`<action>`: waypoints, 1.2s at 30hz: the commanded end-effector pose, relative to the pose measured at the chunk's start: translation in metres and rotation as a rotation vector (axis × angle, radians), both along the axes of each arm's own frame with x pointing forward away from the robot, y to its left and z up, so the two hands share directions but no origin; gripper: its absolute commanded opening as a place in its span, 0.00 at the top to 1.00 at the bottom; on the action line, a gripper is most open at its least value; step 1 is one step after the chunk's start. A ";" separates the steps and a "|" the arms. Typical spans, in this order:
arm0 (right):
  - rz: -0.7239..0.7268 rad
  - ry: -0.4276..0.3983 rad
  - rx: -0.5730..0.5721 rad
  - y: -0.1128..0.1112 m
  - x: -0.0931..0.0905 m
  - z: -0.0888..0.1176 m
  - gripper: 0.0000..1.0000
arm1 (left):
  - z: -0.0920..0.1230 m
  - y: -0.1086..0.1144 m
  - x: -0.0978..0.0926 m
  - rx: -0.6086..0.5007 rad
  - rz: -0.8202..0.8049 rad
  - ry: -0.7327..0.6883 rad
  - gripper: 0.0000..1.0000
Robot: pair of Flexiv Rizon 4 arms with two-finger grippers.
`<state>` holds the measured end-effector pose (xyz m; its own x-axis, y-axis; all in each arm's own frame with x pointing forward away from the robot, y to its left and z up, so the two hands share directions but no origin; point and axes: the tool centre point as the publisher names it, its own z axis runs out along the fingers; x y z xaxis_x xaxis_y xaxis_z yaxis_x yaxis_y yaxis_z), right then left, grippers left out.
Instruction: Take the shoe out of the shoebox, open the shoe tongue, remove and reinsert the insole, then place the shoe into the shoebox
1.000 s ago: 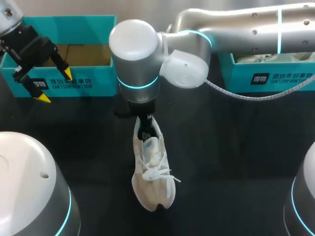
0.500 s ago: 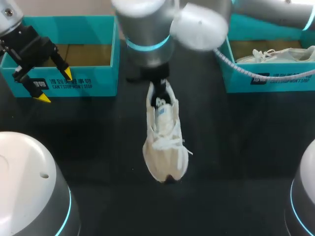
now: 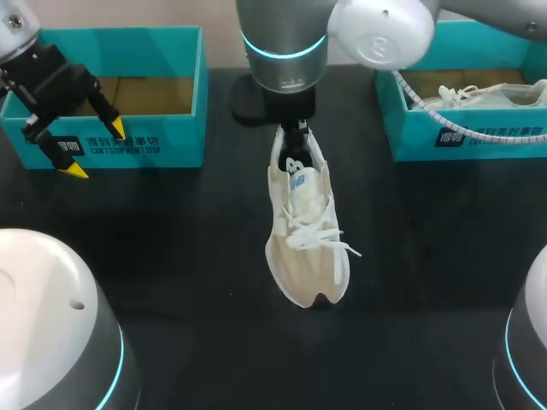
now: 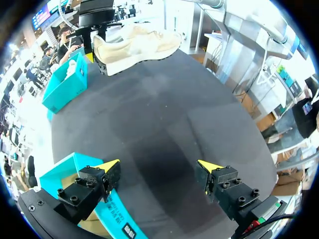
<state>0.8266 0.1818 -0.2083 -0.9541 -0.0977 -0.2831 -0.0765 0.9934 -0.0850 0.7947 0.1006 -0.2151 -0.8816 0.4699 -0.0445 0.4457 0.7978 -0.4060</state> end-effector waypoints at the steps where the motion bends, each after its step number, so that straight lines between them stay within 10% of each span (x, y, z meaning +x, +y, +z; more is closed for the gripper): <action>1: -0.009 -0.005 -0.010 -0.007 0.005 0.004 1.00 | 0.000 0.001 0.000 0.002 0.000 -0.001 0.00; 18: -0.006 -0.101 -0.089 -0.147 0.106 0.090 1.00 | 0.000 0.001 0.000 0.002 0.000 -0.001 0.00; 36: -0.009 -0.101 -0.108 -0.152 0.115 0.093 1.00 | 0.000 0.001 0.000 0.002 0.000 -0.001 0.00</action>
